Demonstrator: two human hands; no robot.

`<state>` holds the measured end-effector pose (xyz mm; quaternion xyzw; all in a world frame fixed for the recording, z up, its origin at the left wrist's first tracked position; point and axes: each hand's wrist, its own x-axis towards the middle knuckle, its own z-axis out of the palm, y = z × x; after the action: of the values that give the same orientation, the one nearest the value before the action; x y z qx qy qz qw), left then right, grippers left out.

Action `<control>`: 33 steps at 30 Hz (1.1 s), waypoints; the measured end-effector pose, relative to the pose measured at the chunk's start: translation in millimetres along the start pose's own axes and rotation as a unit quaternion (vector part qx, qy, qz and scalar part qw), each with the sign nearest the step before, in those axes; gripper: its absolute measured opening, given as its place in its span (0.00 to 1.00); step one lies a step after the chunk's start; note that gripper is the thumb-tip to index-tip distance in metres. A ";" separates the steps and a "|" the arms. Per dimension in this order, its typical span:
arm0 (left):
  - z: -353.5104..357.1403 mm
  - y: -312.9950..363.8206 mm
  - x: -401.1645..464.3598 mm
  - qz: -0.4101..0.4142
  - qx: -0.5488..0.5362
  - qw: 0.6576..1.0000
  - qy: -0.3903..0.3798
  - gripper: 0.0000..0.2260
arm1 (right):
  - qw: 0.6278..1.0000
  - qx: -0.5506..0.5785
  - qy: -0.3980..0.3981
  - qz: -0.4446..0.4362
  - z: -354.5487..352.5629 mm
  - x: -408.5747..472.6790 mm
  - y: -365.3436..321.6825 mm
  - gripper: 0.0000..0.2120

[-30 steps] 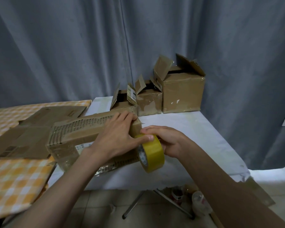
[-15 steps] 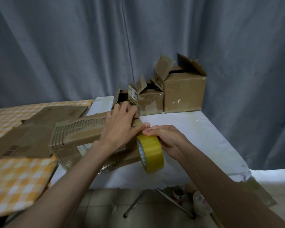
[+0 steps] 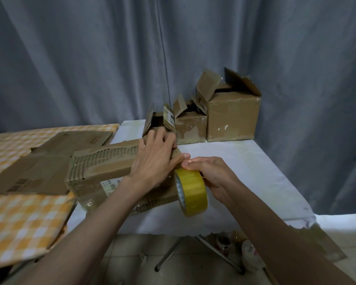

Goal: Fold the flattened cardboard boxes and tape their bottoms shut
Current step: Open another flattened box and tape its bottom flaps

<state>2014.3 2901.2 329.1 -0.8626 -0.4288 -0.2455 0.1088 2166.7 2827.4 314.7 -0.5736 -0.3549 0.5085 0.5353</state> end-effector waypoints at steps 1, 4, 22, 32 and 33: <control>-0.7 0.4 -0.2 0.000 -0.001 1.000 -0.001 0.18 | 1.000 0.001 -0.001 -0.001 0.5 -1.0 0.3 0.09; -1.3 -0.5 -1.3 -0.006 -0.005 1.000 -0.011 0.18 | 1.000 0.009 0.001 -0.003 0.7 -5.3 -0.5 0.09; -33.9 33.6 2.0 0.049 -0.128 0.990 -0.015 0.19 | 0.997 -0.032 0.027 -0.060 -48.7 -26.3 -5.7 0.06; -20.5 54.2 9.2 -0.047 -0.289 0.948 -0.123 0.08 | 0.984 -0.045 0.084 -0.153 -38.9 -33.2 1.4 0.08; -20.3 54.7 9.0 -0.054 -0.290 0.948 -0.123 0.06 | 0.983 -0.037 0.084 -0.161 -37.9 -33.8 2.2 0.07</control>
<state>2055.7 2866.1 352.4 -0.8557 -0.3955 -0.2569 -0.2130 2195.1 2785.3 316.0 -0.5691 -0.4150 0.3520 0.6164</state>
